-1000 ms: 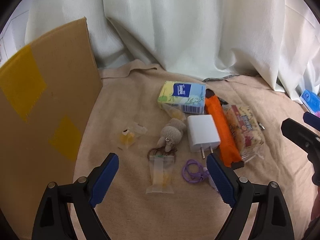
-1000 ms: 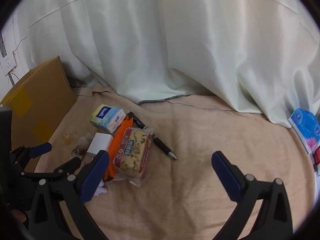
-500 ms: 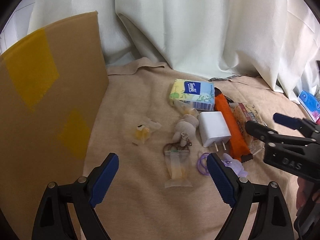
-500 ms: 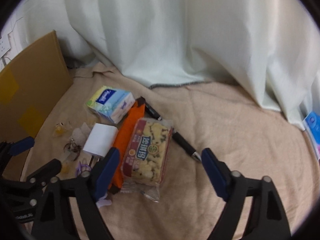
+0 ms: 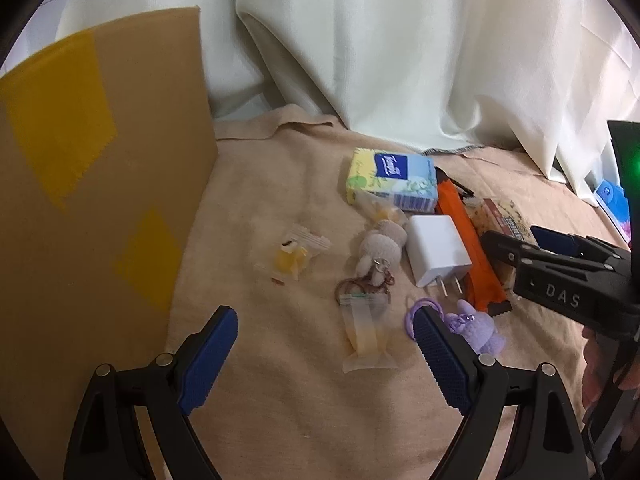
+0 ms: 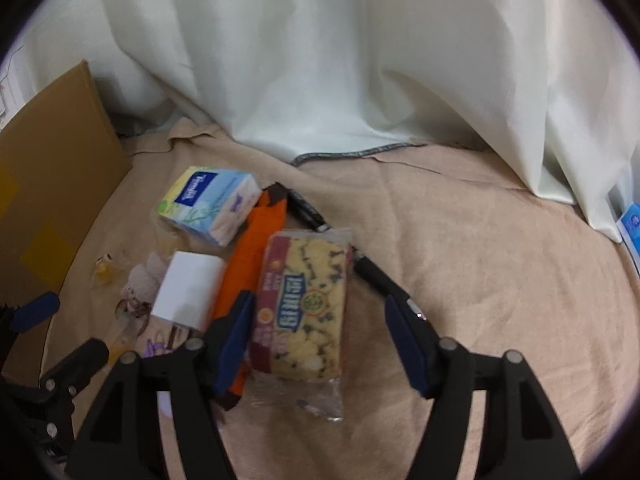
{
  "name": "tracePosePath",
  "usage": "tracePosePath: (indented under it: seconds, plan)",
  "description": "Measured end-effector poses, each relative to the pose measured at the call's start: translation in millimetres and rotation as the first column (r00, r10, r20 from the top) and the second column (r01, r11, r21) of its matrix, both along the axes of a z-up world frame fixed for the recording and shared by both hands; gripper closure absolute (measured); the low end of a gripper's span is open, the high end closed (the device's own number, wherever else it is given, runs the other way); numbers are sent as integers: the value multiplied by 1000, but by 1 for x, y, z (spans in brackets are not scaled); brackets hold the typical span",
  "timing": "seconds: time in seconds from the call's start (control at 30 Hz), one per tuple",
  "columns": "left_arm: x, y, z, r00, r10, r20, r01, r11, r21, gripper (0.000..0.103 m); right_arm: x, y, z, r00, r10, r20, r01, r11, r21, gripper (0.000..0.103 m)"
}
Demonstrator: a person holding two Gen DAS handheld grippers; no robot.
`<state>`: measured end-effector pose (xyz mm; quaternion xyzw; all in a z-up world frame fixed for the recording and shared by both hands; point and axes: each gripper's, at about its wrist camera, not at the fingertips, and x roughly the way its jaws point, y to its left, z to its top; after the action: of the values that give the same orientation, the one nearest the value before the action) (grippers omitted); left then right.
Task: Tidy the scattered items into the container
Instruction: 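Grasp the snack bar packet with the right gripper while the left gripper grasps the purple figure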
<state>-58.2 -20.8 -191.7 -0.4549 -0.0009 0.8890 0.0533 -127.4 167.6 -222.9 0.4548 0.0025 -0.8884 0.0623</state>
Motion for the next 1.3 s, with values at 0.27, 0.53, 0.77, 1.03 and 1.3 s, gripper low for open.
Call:
tracePosePath:
  seconds: [0.27,0.53,0.77,1.03,1.3]
  plan:
    - [4,12,2,1000,-28,-7,28,1000,-8,13,3,4,3,1000,23,10,-23,999,-28,52]
    - [4,12,3,1000,-22,-7,22,1000,-4,13,1,-3,-3,998,55,19,-55,998,-15,56]
    - [6,31,-2,1000,-19,13,19,1000,15,13,17,11,28,997,58,-55,-61,996,-58,59]
    - [11,62,-7,1000,7,27,-8,999,42,13,30,45,45,996,33,-87,-41,995,-88,59]
    - [12,69,-2,999,-5,34,-1,988,156,14,34,63,37,997,37,-64,-44,994,-102,59]
